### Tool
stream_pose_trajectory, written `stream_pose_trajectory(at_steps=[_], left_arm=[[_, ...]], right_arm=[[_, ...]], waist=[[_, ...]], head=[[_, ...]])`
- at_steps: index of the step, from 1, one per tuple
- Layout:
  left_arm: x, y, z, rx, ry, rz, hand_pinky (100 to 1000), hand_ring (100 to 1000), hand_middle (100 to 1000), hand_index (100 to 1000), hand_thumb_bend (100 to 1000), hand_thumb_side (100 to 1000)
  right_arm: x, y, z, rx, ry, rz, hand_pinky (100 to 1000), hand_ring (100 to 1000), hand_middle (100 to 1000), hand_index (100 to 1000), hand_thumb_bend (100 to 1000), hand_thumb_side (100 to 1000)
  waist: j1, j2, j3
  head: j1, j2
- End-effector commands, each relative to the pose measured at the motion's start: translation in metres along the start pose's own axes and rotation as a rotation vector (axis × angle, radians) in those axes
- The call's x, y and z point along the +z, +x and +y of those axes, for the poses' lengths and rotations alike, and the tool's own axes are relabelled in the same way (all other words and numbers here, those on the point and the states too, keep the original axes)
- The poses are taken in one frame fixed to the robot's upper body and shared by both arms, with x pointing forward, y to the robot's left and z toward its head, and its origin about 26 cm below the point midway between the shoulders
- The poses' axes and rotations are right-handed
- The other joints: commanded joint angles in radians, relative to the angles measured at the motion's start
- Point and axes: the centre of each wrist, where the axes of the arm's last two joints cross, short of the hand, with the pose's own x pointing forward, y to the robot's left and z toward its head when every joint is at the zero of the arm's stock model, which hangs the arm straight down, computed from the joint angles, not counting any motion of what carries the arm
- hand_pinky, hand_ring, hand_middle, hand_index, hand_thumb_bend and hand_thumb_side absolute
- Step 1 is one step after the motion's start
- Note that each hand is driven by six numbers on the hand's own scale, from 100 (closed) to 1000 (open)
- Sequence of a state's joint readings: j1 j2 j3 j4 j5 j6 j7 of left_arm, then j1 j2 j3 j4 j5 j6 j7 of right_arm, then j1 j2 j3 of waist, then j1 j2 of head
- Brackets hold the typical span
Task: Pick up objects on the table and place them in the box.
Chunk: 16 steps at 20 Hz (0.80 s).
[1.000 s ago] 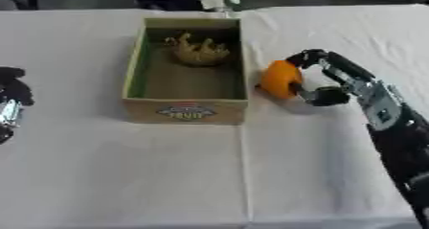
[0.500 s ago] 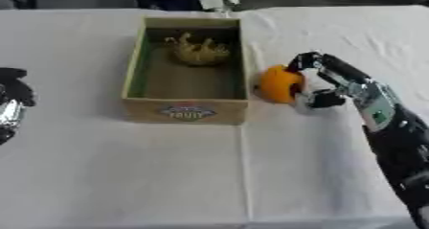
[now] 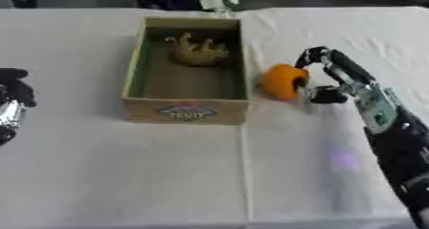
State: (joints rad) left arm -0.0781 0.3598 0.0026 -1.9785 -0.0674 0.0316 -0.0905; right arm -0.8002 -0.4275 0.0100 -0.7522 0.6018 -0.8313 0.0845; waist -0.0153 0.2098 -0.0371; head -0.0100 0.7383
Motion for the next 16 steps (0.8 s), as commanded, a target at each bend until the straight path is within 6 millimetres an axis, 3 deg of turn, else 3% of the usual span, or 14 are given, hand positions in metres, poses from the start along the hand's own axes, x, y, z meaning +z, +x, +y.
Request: stream_pose_trajectory(at_steps=[1,10,16], left_arm=[[-0.001,0.006,0.003,-0.017,0.004,-0.022,710,511,527,747,100,281],[0.000,0.006,0.004,-0.017,0.005,-0.022,711,510,526,746,100,276],[-0.001,0.007,0.005,-0.013,-0.001,-0.037,711,509,525,745,100,268]], right_arm=[[-0.004,0.003,-0.035,0.029,-0.073,-0.038,701,652,564,198,100,100],[-0.016,0.019,-0.084,-0.002,-0.167,-0.122,701,652,563,199,100,100],[-0.031,0.027,-0.101,-0.018,-0.177,-0.156,701,653,563,201,100,100]], waist=[[-0.003,-0.019,-0.003],[-0.009,-0.029,-0.003],[-0.011,-0.034,0.011]], head=[[0.005,0.003],[0.008,0.002],[-0.001,-0.001]])
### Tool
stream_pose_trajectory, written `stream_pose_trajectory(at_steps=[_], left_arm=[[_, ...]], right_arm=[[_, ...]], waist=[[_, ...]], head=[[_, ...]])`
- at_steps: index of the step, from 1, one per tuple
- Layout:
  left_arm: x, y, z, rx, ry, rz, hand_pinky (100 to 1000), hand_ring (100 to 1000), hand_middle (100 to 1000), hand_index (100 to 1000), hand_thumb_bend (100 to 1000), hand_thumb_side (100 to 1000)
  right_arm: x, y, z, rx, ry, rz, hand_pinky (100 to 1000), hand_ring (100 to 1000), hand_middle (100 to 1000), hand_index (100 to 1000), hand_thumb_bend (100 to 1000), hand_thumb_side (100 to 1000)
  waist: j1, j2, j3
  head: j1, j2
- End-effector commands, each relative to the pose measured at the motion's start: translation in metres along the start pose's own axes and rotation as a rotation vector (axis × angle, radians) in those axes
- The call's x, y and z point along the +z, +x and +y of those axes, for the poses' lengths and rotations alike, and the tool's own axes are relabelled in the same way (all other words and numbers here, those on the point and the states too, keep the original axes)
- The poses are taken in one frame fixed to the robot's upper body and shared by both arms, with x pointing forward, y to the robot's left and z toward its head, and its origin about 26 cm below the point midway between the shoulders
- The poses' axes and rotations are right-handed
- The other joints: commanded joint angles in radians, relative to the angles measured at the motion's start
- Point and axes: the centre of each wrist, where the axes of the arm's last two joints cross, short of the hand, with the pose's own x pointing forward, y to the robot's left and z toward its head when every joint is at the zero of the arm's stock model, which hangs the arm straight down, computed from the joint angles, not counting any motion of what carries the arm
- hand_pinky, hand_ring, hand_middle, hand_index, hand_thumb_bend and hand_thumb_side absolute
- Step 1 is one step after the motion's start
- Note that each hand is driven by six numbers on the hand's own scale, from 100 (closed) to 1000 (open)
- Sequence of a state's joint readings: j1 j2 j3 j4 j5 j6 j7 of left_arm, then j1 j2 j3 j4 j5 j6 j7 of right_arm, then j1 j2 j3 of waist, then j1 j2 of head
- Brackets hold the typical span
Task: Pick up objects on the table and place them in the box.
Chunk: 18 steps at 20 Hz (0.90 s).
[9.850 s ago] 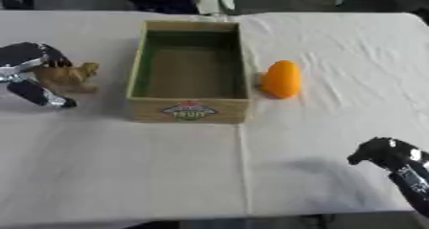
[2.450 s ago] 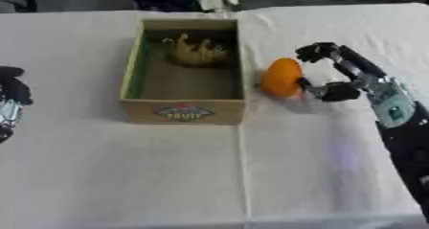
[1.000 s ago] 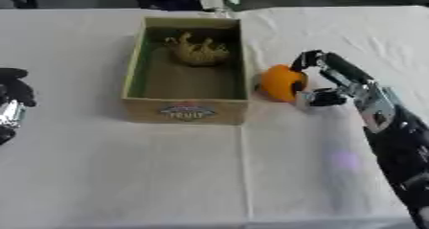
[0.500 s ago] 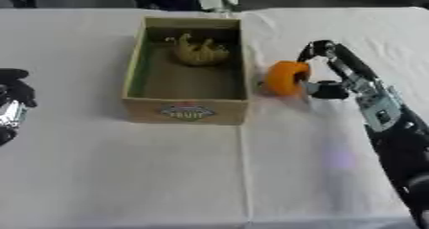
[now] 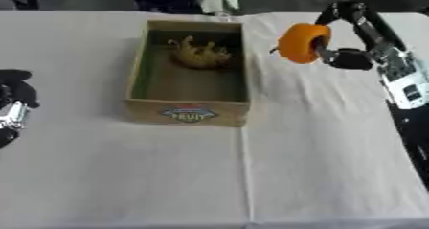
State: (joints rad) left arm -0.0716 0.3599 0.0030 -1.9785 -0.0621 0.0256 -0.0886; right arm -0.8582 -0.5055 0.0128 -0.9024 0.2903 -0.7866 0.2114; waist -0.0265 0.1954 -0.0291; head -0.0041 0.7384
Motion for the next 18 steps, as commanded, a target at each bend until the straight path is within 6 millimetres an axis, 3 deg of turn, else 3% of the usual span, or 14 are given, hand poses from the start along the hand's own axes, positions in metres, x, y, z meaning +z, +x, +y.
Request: stream_pose_trajectory(at_steps=[1,7,18], left_arm=[[-0.003,0.008,0.005,-0.017,-0.005,-0.042,711,508,524,745,100,265],[-0.010,0.014,0.005,-0.001,-0.026,-0.092,709,506,521,744,100,244],[-0.022,0.024,0.005,0.048,-0.058,-0.184,705,504,517,742,100,219]], right_arm=[[-0.013,0.006,-0.028,0.034,-0.018,-0.033,701,653,563,201,100,100],[-0.027,0.007,-0.025,0.013,0.003,-0.042,702,652,560,202,100,100],[-0.055,0.010,0.006,-0.048,0.058,-0.041,704,649,555,202,100,100]], waist=[[0.000,-0.020,0.008],[0.000,-0.018,0.047],[0.003,-0.013,0.092]], head=[[-0.012,-0.003],[-0.042,-0.012],[-0.074,-0.017]])
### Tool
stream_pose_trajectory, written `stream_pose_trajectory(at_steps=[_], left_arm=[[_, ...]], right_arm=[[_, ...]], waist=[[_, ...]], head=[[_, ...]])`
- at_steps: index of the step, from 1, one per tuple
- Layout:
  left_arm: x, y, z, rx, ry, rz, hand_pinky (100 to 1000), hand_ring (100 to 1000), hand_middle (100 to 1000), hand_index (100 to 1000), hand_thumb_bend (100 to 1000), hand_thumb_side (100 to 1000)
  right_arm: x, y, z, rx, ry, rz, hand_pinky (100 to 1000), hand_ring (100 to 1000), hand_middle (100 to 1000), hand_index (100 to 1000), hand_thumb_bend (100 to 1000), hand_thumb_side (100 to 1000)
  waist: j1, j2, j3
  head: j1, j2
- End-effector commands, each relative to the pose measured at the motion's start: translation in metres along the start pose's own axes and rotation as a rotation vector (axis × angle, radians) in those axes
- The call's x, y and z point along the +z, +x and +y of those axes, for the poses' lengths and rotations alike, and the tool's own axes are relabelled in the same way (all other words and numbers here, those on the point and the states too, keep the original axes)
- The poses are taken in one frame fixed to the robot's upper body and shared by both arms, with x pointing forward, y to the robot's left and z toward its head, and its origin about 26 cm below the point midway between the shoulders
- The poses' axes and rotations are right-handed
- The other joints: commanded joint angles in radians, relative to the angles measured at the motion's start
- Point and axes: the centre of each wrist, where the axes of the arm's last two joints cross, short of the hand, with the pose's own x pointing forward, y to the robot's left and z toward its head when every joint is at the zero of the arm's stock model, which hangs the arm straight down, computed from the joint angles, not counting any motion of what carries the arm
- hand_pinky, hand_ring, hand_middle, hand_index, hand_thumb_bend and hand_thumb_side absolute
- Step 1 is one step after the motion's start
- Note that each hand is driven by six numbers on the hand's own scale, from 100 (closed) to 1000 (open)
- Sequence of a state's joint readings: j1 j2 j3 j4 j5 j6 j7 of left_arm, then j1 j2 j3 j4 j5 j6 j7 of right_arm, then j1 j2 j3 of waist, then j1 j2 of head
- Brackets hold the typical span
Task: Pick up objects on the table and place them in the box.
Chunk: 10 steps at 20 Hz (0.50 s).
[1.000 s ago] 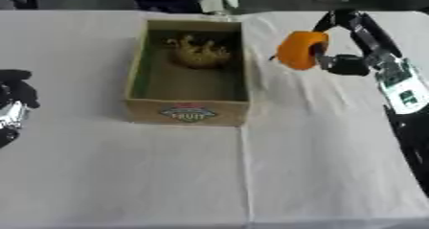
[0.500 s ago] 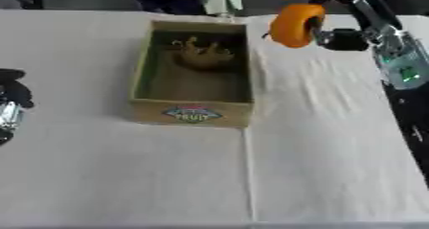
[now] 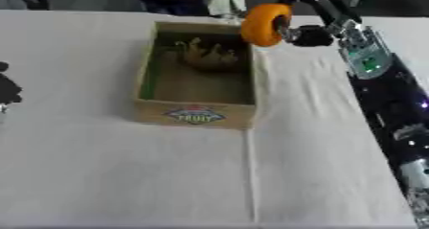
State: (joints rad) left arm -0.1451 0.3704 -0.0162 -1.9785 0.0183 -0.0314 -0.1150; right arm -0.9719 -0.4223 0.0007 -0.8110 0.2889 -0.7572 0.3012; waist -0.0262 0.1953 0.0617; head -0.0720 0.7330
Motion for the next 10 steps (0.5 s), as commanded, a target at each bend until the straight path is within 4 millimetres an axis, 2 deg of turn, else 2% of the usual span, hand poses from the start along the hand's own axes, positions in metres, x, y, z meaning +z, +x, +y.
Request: stream_pose_trajectory(at_steps=[1,10], left_arm=[[-0.005,0.010,0.005,-0.013,-0.017,-0.049,704,504,517,742,100,219],[-0.011,0.013,0.003,0.003,-0.035,-0.071,702,503,515,744,100,221]], right_arm=[[-0.012,0.004,-0.006,0.023,0.015,-0.018,704,648,554,202,100,100],[-0.028,0.005,0.030,0.021,0.102,-0.025,705,650,556,207,100,100]], waist=[[0.003,-0.012,0.004],[0.004,0.000,0.018]], head=[[-0.008,-0.012],[-0.023,-0.014]])
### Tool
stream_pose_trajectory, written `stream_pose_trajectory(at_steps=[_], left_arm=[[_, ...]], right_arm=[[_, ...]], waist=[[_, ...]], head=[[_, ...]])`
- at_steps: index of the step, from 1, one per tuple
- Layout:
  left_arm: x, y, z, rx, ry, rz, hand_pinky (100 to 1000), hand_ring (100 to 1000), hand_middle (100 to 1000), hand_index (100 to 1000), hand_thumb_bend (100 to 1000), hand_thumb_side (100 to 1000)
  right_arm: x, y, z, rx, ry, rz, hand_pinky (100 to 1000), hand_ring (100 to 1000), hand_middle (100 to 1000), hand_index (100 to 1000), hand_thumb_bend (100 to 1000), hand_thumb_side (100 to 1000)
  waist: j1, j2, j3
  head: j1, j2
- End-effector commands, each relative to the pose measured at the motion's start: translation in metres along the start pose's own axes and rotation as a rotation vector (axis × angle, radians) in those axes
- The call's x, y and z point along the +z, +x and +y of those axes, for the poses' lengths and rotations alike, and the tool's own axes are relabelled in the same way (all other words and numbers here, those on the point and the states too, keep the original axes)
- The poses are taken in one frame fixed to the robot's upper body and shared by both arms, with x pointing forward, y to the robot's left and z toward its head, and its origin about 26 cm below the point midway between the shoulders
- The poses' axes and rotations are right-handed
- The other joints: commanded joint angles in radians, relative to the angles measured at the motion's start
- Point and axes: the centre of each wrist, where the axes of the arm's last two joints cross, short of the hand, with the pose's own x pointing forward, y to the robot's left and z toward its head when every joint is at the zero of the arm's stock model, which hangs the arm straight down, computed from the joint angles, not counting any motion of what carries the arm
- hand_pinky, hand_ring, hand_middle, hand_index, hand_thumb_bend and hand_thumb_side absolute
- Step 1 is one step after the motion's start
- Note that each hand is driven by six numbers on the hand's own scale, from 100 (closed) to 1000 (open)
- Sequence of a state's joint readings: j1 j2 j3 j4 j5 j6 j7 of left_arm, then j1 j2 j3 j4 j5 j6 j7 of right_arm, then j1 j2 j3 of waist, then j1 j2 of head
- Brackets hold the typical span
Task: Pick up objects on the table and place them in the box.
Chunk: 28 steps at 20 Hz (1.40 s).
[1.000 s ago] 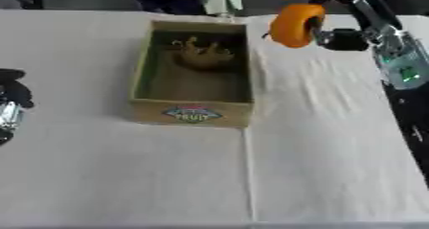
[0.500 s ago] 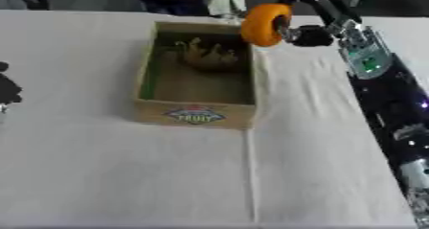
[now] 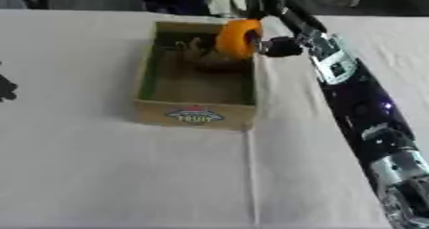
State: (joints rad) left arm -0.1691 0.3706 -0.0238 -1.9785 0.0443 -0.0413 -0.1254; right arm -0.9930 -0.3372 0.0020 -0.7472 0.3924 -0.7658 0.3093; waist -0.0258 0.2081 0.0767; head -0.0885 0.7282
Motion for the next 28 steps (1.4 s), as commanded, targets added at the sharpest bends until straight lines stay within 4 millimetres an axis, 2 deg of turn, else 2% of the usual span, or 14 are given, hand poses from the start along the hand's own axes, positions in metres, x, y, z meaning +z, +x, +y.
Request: stream_pose_trajectory(at_steps=[1,9,11,12,13,14,15,16,17,18,20,22,25,28], left_arm=[[-0.005,0.009,0.004,-0.021,-0.021,-0.035,702,503,515,745,100,222],[-0.006,0.010,0.003,-0.017,-0.024,-0.035,701,502,514,747,100,227],[-0.007,0.010,0.002,-0.016,-0.026,-0.035,701,502,514,747,100,229],[-0.007,0.010,0.002,-0.016,-0.026,-0.034,700,502,514,747,100,230],[-0.007,0.010,0.002,-0.017,-0.027,-0.032,700,502,514,747,100,230],[-0.006,0.010,0.002,-0.017,-0.026,-0.030,700,502,514,747,100,231],[-0.006,0.010,0.002,-0.017,-0.025,-0.029,700,502,514,747,100,231],[-0.006,0.010,0.002,-0.017,-0.025,-0.028,699,501,514,747,100,231],[-0.006,0.010,0.002,-0.017,-0.024,-0.026,699,501,514,748,100,232],[-0.006,0.010,0.002,-0.017,-0.024,-0.024,699,501,513,747,100,233],[-0.005,0.009,0.002,-0.018,-0.022,-0.020,699,501,513,747,100,234],[-0.005,0.009,0.002,-0.019,-0.019,-0.016,698,501,513,747,100,235],[-0.004,0.008,0.003,-0.021,-0.013,-0.009,697,501,512,747,100,235],[-0.003,0.008,0.003,-0.023,-0.008,-0.002,697,500,512,747,100,235]], right_arm=[[-0.012,0.005,-0.006,0.045,0.019,-0.030,705,650,556,208,100,100],[-0.017,0.005,0.024,0.052,0.081,-0.026,706,654,559,237,100,100],[-0.018,0.006,0.028,0.066,0.094,-0.038,707,662,568,350,100,100],[-0.019,0.007,0.029,0.078,0.101,-0.045,709,674,582,491,100,100],[-0.020,0.007,0.030,0.093,0.112,-0.053,711,681,589,539,100,100],[-0.020,0.008,0.030,0.113,0.128,-0.064,717,697,607,642,100,100],[-0.020,0.009,0.030,0.131,0.143,-0.073,719,702,613,679,100,100],[-0.020,0.009,0.030,0.148,0.155,-0.081,725,717,632,754,100,167],[-0.020,0.009,0.029,0.164,0.167,-0.089,728,722,639,779,114,194],[-0.020,0.010,0.028,0.180,0.176,-0.097,734,737,659,833,178,257],[-0.020,0.011,0.025,0.215,0.194,-0.113,738,749,680,878,260,341],[-0.019,0.012,0.021,0.244,0.195,-0.123,740,755,692,901,317,384],[-0.017,0.013,0.013,0.283,0.175,-0.128,741,762,705,920,380,424],[-0.014,0.013,0.006,0.310,0.153,-0.119,743,766,714,929,397,451]], waist=[[0.004,-0.012,0.004],[0.005,-0.004,0.003],[0.005,-0.003,0.003],[0.005,-0.003,0.003],[0.005,-0.003,0.003],[0.005,-0.003,0.002],[0.005,-0.004,0.001],[0.005,-0.004,0.000],[0.005,-0.004,-0.001],[0.004,-0.005,-0.003],[0.004,-0.006,-0.006],[0.003,-0.007,-0.011],[0.002,-0.010,-0.018],[0.001,-0.013,-0.025]], head=[[-0.007,-0.010],[-0.005,-0.009],[-0.004,-0.009],[-0.003,-0.009],[-0.003,-0.009],[-0.001,-0.009],[0.000,-0.009],[0.001,-0.008],[0.003,-0.009],[0.004,-0.008],[0.008,-0.007],[0.012,-0.006],[0.018,-0.004],[0.024,-0.003]])
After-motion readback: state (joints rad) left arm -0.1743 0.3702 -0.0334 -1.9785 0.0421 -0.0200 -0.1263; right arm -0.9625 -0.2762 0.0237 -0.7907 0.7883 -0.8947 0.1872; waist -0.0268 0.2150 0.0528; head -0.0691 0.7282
